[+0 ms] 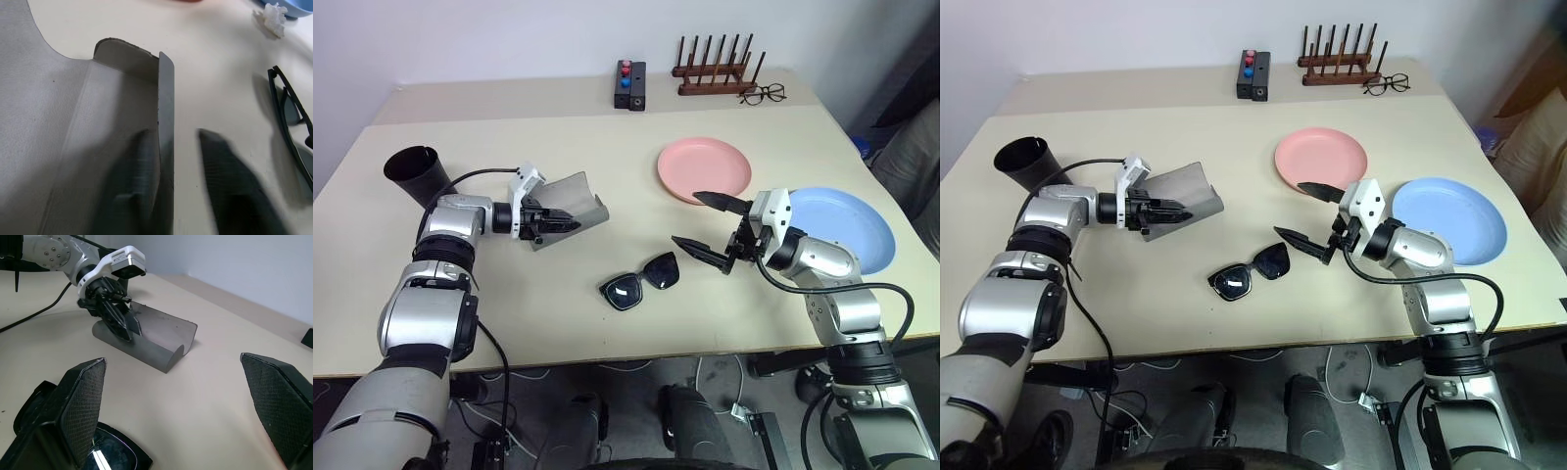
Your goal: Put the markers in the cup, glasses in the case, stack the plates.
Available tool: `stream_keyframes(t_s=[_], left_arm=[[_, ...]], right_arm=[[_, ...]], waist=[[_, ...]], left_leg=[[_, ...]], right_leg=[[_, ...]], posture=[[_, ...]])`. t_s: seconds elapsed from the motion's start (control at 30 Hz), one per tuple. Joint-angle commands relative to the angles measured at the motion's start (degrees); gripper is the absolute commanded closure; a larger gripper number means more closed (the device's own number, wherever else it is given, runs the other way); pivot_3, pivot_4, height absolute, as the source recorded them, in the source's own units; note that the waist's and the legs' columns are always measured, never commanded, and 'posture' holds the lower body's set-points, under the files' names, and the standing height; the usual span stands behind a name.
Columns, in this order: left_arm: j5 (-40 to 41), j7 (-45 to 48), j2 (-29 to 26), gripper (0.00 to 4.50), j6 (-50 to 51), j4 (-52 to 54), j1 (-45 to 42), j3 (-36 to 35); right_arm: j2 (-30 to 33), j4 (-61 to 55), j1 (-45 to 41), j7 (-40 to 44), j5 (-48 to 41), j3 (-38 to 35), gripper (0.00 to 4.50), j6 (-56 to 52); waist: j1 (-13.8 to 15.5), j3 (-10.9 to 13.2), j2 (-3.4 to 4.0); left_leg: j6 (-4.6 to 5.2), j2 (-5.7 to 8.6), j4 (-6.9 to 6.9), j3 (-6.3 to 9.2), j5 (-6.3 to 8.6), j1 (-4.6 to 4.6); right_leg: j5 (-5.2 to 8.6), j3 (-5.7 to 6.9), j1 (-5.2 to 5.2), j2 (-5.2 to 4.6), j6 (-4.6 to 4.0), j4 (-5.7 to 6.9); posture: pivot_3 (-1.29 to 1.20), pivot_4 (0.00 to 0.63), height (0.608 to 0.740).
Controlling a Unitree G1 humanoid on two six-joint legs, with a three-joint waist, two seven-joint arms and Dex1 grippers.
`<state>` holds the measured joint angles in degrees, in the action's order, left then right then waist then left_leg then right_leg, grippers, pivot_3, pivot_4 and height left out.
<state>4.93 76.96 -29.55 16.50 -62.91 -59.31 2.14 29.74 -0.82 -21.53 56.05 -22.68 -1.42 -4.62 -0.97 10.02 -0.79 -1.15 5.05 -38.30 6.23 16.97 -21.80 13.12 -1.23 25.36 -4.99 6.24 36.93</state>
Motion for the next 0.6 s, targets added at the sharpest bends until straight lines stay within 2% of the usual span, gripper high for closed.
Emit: stream_keyframes(t_s=[0.03,0.2,0.43,0.5,0.6], left_arm=[[-0.33,0.30,-0.78,4.46,-0.76,0.12,-0.23,-0.31],[-0.72,1.48,-1.54,4.46,-1.01,0.17,-0.12,-0.17],[-0.09,13.83,-3.58,4.46,0.99,1.86,-1.73,1.70],[2.24,15.52,-4.59,4.46,0.63,3.28,-1.55,3.88],[5.47,15.54,-7.14,4.46,-2.93,6.29,0.18,10.88]], right_arm=[[-0.01,-1.77,-0.76,-0.30,-0.14,-0.77,0.00,1.27],[-0.19,-1.26,-1.24,-0.44,0.14,-0.64,0.00,1.57],[-0.47,-0.96,-1.40,-0.50,0.24,-0.33,0.00,1.90],[-0.50,-0.85,-1.50,-0.44,0.30,-0.29,0.00,1.94],[-0.35,-0.73,-1.71,-0.33,0.19,-0.36,0.00,1.91]], waist=[[0.01,0.00,0.00],[0.02,0.00,0.00],[-0.06,0.00,0.00],[-0.06,0.00,0.00],[-0.06,0.00,0.00]], left_leg=[[0.00,0.00,0.00,0.00,0.00,0.00],[0.00,0.00,0.00,0.00,0.00,0.00],[0.01,0.00,0.00,0.00,0.01,0.00],[0.02,0.00,0.00,-0.01,0.01,-0.01],[0.03,0.00,0.00,0.00,0.01,0.00]], right_leg=[[0.00,0.00,0.00,0.00,0.00,0.00],[0.00,0.00,-0.01,0.00,0.00,0.00],[0.00,0.01,0.00,0.01,0.00,0.01],[0.00,0.01,0.00,0.02,0.00,0.01],[0.00,0.00,0.00,0.01,0.00,0.01]], posture=[[0.00,0.150,0.740],[0.00,0.150,0.740],[0.00,0.150,0.740],[0.00,0.150,0.740],[0.00,0.150,0.740]])
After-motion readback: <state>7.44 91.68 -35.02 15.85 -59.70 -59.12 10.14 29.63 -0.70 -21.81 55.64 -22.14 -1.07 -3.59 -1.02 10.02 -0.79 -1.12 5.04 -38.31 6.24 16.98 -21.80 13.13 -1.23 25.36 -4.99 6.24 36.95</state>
